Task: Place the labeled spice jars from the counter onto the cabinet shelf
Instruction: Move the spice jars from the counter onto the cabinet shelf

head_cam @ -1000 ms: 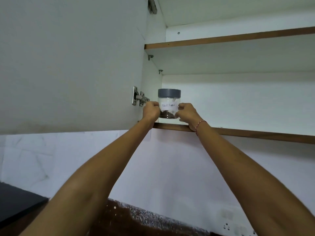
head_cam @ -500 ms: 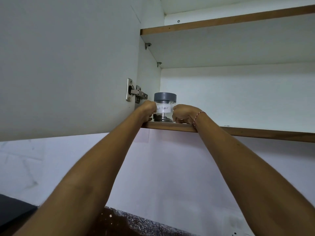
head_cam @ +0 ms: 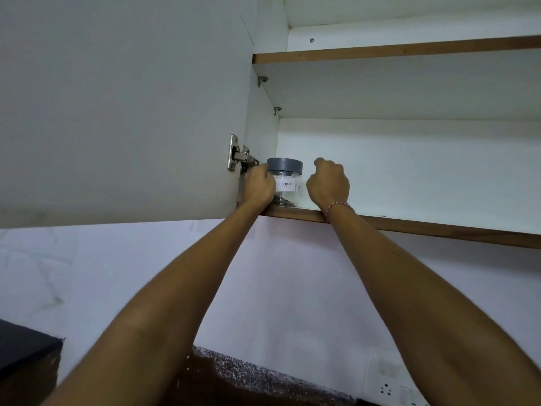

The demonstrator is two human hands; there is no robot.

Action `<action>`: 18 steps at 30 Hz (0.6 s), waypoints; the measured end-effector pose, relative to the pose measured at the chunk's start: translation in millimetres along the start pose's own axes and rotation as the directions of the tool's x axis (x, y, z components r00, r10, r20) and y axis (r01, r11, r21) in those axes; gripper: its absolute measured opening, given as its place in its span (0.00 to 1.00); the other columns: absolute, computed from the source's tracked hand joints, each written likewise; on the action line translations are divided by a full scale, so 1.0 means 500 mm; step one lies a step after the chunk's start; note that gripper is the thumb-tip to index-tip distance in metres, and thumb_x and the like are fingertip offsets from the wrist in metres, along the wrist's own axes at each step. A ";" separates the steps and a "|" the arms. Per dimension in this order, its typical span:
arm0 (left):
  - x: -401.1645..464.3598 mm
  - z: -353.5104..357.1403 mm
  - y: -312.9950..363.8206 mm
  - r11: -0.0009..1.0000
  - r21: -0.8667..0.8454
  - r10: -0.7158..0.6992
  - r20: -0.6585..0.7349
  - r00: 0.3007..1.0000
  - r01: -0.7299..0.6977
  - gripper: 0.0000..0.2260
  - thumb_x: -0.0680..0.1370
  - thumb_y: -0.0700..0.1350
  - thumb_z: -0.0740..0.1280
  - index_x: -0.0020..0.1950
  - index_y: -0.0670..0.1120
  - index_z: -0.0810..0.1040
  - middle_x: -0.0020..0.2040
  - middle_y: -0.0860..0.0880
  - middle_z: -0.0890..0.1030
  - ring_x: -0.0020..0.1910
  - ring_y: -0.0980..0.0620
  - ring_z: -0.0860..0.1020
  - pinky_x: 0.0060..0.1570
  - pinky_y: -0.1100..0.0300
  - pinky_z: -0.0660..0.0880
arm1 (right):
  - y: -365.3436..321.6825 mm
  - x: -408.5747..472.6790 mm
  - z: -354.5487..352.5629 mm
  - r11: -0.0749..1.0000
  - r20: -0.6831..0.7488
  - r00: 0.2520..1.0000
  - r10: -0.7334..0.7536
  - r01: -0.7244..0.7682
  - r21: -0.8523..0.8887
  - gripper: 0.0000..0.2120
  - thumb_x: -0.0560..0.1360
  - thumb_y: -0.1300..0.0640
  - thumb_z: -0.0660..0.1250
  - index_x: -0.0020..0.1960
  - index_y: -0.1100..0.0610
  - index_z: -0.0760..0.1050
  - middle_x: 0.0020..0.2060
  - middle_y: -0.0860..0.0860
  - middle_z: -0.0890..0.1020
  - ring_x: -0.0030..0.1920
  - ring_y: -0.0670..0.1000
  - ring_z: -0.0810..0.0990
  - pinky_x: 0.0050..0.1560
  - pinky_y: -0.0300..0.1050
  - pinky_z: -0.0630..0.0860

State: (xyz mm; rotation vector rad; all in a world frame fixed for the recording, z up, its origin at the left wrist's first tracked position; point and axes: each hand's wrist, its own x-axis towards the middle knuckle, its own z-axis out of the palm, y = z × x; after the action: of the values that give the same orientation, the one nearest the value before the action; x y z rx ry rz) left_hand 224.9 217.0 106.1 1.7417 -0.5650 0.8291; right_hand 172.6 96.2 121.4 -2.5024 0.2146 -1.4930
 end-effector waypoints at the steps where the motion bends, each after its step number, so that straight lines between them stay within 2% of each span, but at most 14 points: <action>1: -0.017 0.000 0.000 0.997 0.032 0.068 -0.030 0.997 -0.067 0.15 0.78 0.33 0.53 0.58 0.35 0.75 0.56 0.36 0.77 0.57 0.40 0.74 0.53 0.53 0.72 | -0.007 -0.013 0.000 0.995 -0.063 0.995 -0.079 0.075 -0.068 0.17 0.76 0.64 0.56 0.63 0.62 0.71 0.59 0.59 0.77 0.60 0.59 0.72 0.53 0.51 0.69; 3: -0.047 0.002 -0.002 0.979 0.118 0.174 -0.070 0.982 -0.165 0.18 0.78 0.33 0.53 0.66 0.37 0.69 0.64 0.38 0.73 0.64 0.41 0.71 0.62 0.52 0.69 | -0.011 -0.052 0.009 0.965 -0.123 0.965 -0.232 0.213 -0.152 0.18 0.78 0.59 0.55 0.67 0.58 0.68 0.65 0.56 0.73 0.64 0.57 0.69 0.57 0.50 0.65; 5: -0.083 0.005 -0.010 0.942 0.253 0.252 -0.093 0.963 -0.222 0.20 0.79 0.35 0.53 0.71 0.38 0.64 0.70 0.39 0.69 0.70 0.43 0.66 0.68 0.53 0.63 | -0.003 -0.106 0.021 0.939 -0.169 0.929 -0.329 0.304 -0.162 0.22 0.78 0.54 0.56 0.71 0.58 0.63 0.71 0.58 0.66 0.71 0.57 0.65 0.66 0.51 0.63; 7: -0.130 0.012 -0.028 0.891 0.362 0.324 -0.089 0.942 -0.272 0.22 0.80 0.38 0.55 0.74 0.39 0.59 0.74 0.40 0.63 0.74 0.44 0.60 0.72 0.52 0.57 | 0.011 -0.165 0.033 0.921 -0.265 0.882 -0.389 0.362 -0.146 0.28 0.77 0.52 0.59 0.73 0.59 0.60 0.73 0.63 0.62 0.74 0.61 0.60 0.71 0.54 0.61; 9: -0.191 0.024 -0.046 0.848 0.415 0.385 -0.055 0.921 -0.330 0.24 0.80 0.39 0.55 0.75 0.41 0.55 0.76 0.40 0.57 0.76 0.43 0.54 0.74 0.50 0.52 | 0.035 -0.224 0.045 0.919 -0.304 0.868 -0.393 0.360 -0.161 0.31 0.76 0.48 0.59 0.74 0.58 0.55 0.73 0.64 0.61 0.74 0.61 0.57 0.71 0.54 0.58; 11: -0.259 0.042 -0.071 0.834 0.430 0.392 -0.019 0.920 -0.346 0.26 0.79 0.40 0.55 0.76 0.41 0.52 0.77 0.40 0.53 0.77 0.43 0.50 0.74 0.50 0.50 | 0.068 -0.285 0.057 0.924 -0.265 0.889 -0.374 0.334 -0.183 0.32 0.76 0.45 0.59 0.74 0.57 0.52 0.73 0.64 0.60 0.74 0.61 0.55 0.71 0.54 0.59; 15: -0.404 0.081 -0.134 0.865 0.408 0.277 0.098 0.956 -0.292 0.25 0.81 0.42 0.53 0.76 0.44 0.47 0.77 0.41 0.48 0.77 0.43 0.46 0.75 0.50 0.46 | 0.143 -0.414 0.077 0.928 -0.122 0.935 -0.334 0.302 -0.219 0.34 0.74 0.44 0.64 0.73 0.58 0.60 0.72 0.63 0.63 0.73 0.62 0.60 0.70 0.56 0.57; 18: -0.518 0.106 -0.175 0.863 0.426 0.205 0.196 0.959 -0.271 0.26 0.81 0.44 0.53 0.76 0.45 0.44 0.78 0.42 0.45 0.77 0.44 0.44 0.74 0.51 0.43 | 0.192 -0.519 0.086 0.942 -0.007 0.966 -0.259 0.251 -0.224 0.34 0.74 0.42 0.63 0.74 0.57 0.59 0.73 0.62 0.62 0.74 0.61 0.57 0.71 0.56 0.55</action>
State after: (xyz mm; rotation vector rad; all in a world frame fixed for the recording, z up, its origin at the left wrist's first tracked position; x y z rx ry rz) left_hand 134.6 187.3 -155.5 2.2003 -0.7406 1.0782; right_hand 86.2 69.6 -143.3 -2.7694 0.0660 -1.6983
